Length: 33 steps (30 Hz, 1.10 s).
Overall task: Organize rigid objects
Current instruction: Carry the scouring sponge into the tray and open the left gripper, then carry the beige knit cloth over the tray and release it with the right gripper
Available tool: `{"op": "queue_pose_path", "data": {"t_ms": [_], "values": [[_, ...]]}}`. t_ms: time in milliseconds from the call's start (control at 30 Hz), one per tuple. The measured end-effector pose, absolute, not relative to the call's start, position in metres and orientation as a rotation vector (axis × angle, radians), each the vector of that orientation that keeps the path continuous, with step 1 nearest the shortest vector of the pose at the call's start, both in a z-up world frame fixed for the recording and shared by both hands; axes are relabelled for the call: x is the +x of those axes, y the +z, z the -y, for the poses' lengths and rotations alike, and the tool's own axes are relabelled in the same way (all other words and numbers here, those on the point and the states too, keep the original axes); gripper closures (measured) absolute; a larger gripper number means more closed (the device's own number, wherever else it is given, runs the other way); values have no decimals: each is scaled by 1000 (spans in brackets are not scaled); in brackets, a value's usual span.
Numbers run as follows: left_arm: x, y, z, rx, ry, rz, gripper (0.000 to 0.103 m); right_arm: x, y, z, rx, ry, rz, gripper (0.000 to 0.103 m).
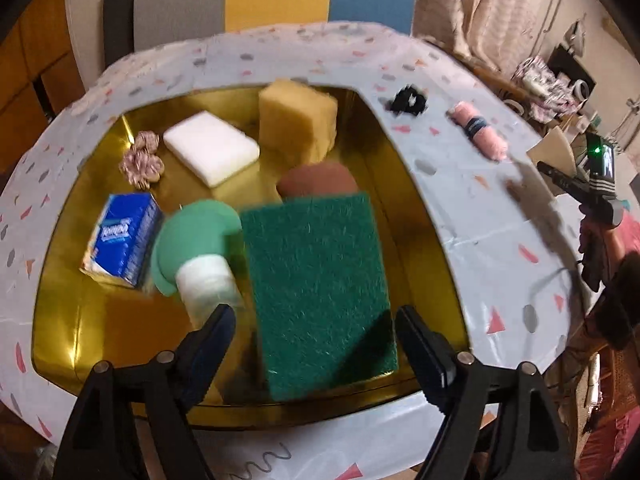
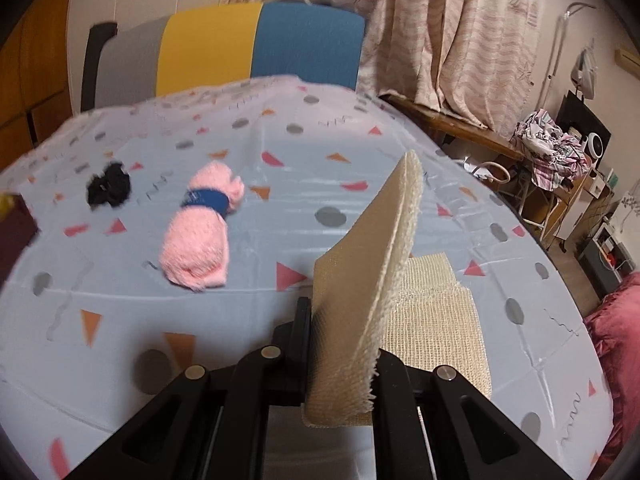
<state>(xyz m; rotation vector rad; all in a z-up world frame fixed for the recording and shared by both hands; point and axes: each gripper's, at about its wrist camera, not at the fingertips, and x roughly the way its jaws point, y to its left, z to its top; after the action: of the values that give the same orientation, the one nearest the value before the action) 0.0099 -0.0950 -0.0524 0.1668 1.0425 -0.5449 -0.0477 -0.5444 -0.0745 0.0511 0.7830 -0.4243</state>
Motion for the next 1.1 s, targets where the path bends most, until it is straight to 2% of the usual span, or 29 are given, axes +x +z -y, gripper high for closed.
{"op": "queue_pose_path", "data": {"t_ms": [467, 833, 1100], "values": [[7, -30, 44, -117, -626, -995, 21, -69, 13, 452, 179, -178, -619, 94], [6, -22, -20, -174, -489, -919, 21, -48, 38, 315, 213, 163, -616, 94], [5, -22, -56, -231, -449, -899, 21, -3, 33, 211, 120, 379, -707, 94]]}}
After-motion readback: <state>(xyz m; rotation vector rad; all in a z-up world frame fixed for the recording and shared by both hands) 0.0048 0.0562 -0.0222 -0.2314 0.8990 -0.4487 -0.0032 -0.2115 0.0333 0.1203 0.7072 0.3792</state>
